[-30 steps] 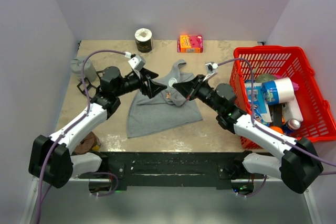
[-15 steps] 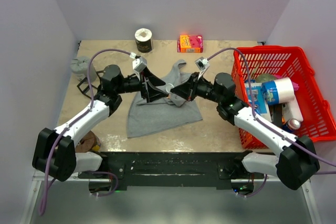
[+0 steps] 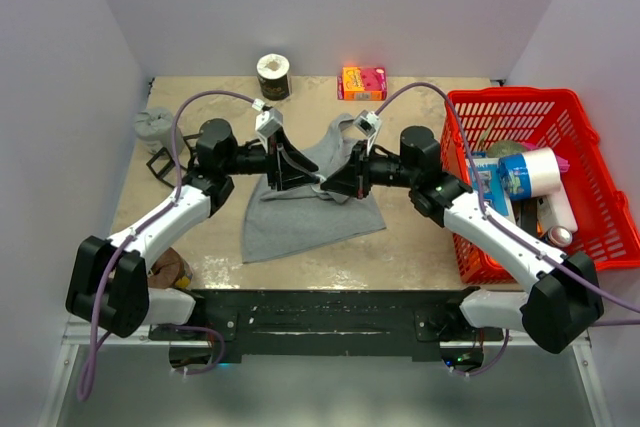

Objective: Pin the brooch onto the clothing
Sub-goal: Pass from the right arm to the left

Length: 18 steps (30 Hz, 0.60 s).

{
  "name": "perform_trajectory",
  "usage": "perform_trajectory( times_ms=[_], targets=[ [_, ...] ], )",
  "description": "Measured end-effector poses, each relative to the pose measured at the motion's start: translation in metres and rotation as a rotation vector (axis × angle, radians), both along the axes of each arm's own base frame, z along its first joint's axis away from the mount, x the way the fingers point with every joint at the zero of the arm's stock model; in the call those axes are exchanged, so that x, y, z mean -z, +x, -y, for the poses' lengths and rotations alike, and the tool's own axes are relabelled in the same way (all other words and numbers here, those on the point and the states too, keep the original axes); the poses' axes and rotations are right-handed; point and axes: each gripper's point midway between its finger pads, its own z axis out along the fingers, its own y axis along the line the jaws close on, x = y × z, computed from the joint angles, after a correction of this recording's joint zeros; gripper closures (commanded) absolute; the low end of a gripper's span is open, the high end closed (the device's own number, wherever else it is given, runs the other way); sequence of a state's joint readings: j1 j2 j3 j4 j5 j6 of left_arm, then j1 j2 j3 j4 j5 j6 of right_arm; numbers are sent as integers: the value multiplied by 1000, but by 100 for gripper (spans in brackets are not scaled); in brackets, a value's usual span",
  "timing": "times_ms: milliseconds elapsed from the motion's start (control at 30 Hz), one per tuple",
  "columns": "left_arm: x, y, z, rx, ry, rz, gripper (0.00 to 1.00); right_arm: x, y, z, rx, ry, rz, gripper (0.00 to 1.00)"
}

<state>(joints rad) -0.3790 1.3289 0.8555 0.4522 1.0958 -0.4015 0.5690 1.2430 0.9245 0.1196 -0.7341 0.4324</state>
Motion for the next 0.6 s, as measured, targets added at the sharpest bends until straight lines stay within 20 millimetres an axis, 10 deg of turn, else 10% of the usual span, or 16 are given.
perform_trajectory(
  times_ms=[400,600],
  targets=[
    [4,-10,1,77,5,-19,51,-4,-3,2,-31,-30,22,100],
    [3,-10,1,83,9,-19,74,-6,-7,2,-53,-32,21,100]
  ],
)
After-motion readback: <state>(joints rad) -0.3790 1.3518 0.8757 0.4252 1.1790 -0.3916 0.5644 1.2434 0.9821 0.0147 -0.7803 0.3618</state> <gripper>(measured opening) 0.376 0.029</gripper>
